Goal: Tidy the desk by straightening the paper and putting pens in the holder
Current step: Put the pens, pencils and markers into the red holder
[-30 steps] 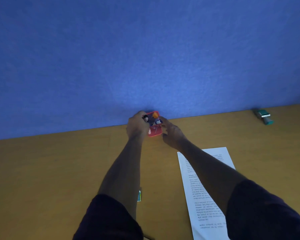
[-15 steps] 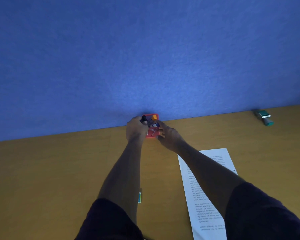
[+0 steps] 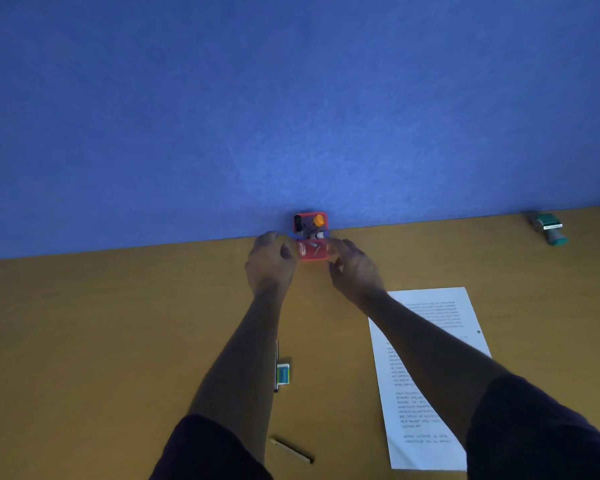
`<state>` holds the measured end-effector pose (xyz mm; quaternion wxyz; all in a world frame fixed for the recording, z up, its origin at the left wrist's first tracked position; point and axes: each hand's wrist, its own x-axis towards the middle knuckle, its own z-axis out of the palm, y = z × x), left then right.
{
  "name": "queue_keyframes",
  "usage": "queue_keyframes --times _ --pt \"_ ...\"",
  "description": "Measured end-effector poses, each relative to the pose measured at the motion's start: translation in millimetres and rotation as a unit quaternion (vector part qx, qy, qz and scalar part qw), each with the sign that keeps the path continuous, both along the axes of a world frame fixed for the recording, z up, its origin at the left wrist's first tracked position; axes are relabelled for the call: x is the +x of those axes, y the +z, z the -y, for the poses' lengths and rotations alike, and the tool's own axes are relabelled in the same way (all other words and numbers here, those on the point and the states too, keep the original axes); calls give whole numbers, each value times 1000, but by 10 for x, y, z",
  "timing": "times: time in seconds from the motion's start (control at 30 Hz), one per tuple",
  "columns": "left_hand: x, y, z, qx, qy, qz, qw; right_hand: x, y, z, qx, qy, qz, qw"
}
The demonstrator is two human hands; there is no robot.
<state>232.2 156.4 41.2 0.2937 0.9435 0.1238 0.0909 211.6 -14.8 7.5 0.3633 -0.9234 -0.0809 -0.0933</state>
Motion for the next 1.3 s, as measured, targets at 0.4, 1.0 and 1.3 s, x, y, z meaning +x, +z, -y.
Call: queue_keyframes --times 0.4,1.0,1.3 --pt "-869 -384 -692 119 -22 -158 980 -957 -234 -526 -188 367 -93 906" --pt "-958 -559 -523 15 43 -92 995 -1031 -337 -576 -329 392 -13 859" --pt "-361 4 -413 -58 16 67 996 -628 -219 -223 -180 221 24 958"
